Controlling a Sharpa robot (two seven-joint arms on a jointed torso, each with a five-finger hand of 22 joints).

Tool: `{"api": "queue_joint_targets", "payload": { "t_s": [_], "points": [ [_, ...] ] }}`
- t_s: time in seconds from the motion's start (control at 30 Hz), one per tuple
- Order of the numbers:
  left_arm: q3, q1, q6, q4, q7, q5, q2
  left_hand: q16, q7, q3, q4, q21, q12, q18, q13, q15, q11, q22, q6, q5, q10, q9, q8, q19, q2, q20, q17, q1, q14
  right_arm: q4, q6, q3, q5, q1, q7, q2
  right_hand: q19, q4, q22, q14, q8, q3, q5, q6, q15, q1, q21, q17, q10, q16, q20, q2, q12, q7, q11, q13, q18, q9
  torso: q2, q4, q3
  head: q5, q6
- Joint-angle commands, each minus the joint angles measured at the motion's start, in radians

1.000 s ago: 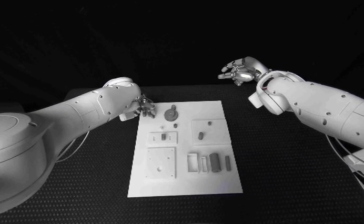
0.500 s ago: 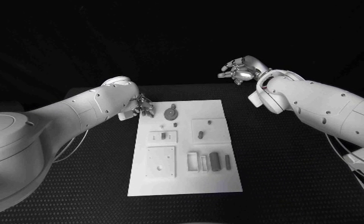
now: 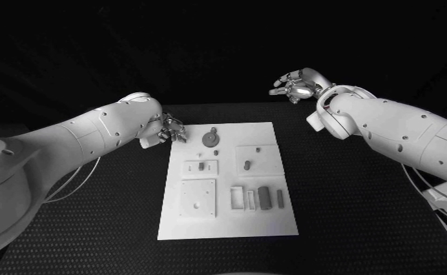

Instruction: Assemble the parts on the task board

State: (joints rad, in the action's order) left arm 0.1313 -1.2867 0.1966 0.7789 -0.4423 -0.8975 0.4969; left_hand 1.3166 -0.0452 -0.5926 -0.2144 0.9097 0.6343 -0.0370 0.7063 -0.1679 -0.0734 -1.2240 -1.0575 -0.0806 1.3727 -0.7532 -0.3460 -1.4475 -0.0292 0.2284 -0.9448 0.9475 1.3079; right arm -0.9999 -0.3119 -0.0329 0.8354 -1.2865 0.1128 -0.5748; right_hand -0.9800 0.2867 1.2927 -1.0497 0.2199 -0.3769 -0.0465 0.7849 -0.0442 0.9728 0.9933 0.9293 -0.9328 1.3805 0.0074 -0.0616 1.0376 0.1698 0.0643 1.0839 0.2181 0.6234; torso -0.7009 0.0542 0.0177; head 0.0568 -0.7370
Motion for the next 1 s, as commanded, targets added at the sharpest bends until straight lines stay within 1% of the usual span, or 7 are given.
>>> {"api": "queue_joint_targets", "payload": {
  "t_s": [0.03,0.4,0.53,0.73,0.83,0.9,1.0],
  "points": [
    [0.000,-0.009,-0.054,0.049,-0.023,0.069,0.026,0.004,0.010,-0.010,-0.011,-0.007,0.007,-0.115,-0.001,-0.008,0.002,-0.001,-0.023,-0.010,0.007,-0.182,-0.048,0.001,-0.015,0.005,0.001,0.022,-0.002,0.003,0.008,0.001,0.000,0.000,0.006,-0.002,-0.002,0.000,0.001,0.007,-0.007,0.005,-0.001,0.001,0.001,-0.010,-0.007,-0.002,0.009,0.006,0.005,0.001,0.003,0.007,0.000,-0.001,0.044,0.002,0.000,-0.0010,0.0004,0.003,-0.001],
    [0.001,-0.025,-0.117,0.266,-0.053,0.056,0.150,0.004,0.012,-0.010,-0.012,-0.007,0.008,-0.114,-0.002,-0.009,0.000,0.000,-0.025,-0.021,0.010,-0.190,-0.048,0.000,-0.014,0.005,0.001,0.021,-0.002,0.002,0.009,0.001,-0.001,0.000,0.004,-0.008,-0.002,0.001,0.001,0.008,-0.007,0.005,-0.001,0.001,0.001,-0.012,-0.007,-0.002,0.009,0.006,0.005,0.002,0.004,0.007,0.000,-0.002,0.044,0.002,0.000,-0.0007,-0.0006,0.009,-0.005],
    [0.002,-0.025,-0.126,0.302,-0.056,0.039,0.164,0.004,0.012,-0.010,-0.012,-0.007,0.008,-0.114,-0.002,-0.009,0.000,0.000,-0.026,-0.022,0.010,-0.190,-0.048,0.000,-0.014,0.005,0.001,0.021,-0.002,0.006,0.009,0.001,-0.001,0.000,0.004,-0.009,-0.002,0.001,0.001,0.008,-0.007,0.005,-0.001,0.001,0.001,-0.012,-0.007,-0.002,0.009,0.006,0.005,0.002,0.004,0.007,0.000,-0.002,0.044,0.002,0.000,-0.0017,-0.0005,0.012,-0.007],
    [0.007,-0.023,-0.143,0.369,-0.062,0.000,0.182,0.004,0.012,-0.011,-0.013,-0.008,0.009,-0.113,-0.002,-0.009,0.000,0.000,-0.026,-0.023,0.011,-0.192,-0.048,0.000,-0.014,0.005,0.001,0.021,-0.002,0.010,0.008,0.001,-0.001,0.000,0.005,-0.007,-0.001,0.001,0.001,0.008,-0.007,0.005,-0.001,0.001,0.001,-0.012,-0.007,-0.002,0.009,0.007,0.005,0.002,0.004,0.007,0.000,-0.003,0.044,0.002,-0.002,0.0023,-0.0032,0.014,-0.010],
    [0.013,-0.020,-0.151,0.396,-0.065,-0.024,0.190,0.004,0.012,-0.011,-0.013,-0.008,0.009,-0.113,-0.002,-0.009,0.000,0.000,-0.026,-0.024,0.011,-0.192,-0.048,0.000,-0.014,0.005,0.001,0.021,-0.002,0.011,0.005,0.001,-0.002,0.000,0.007,-0.008,-0.001,0.001,0.001,0.008,-0.007,0.004,-0.001,0.001,0.001,-0.013,-0.008,-0.003,0.010,0.006,0.005,0.001,0.004,0.007,0.000,-0.003,0.044,0.002,-0.001,0.0028,-0.0029,0.015,-0.012],
    [0.026,-0.020,-0.156,0.416,-0.069,-0.027,0.197,0.004,0.012,-0.011,-0.013,-0.008,0.009,-0.113,-0.002,-0.009,0.000,0.000,-0.026,-0.024,0.011,-0.193,-0.048,0.000,-0.013,0.005,0.001,0.021,-0.002,0.012,0.005,0.001,-0.004,0.000,0.009,-0.009,0.003,0.002,0.001,0.013,-0.009,0.003,-0.001,-0.001,0.002,-0.014,-0.010,-0.005,0.015,0.004,0.006,0.000,0.003,0.008,0.001,-0.006,0.044,0.002,-0.001,0.0019,-0.0025,0.015,-0.013],
    [0.038,-0.018,-0.167,0.435,-0.071,-0.047,0.201,0.005,0.012,-0.011,-0.013,-0.008,0.009,-0.113,-0.003,-0.010,0.000,0.000,-0.027,-0.024,0.012,-0.193,-0.048,0.000,-0.013,0.005,0.001,0.021,-0.002,0.013,0.004,0.001,-0.007,0.000,0.011,-0.009,0.035,0.002,-0.009,0.044,-0.013,-0.004,-0.001,-0.005,0.007,-0.018,-0.038,-0.022,0.043,-0.027,0.017,0.001,-0.020,0.012,0.006,-0.027,0.042,0.002,-0.001,0.0010,-0.0022,0.014,-0.014]
  ]
}}
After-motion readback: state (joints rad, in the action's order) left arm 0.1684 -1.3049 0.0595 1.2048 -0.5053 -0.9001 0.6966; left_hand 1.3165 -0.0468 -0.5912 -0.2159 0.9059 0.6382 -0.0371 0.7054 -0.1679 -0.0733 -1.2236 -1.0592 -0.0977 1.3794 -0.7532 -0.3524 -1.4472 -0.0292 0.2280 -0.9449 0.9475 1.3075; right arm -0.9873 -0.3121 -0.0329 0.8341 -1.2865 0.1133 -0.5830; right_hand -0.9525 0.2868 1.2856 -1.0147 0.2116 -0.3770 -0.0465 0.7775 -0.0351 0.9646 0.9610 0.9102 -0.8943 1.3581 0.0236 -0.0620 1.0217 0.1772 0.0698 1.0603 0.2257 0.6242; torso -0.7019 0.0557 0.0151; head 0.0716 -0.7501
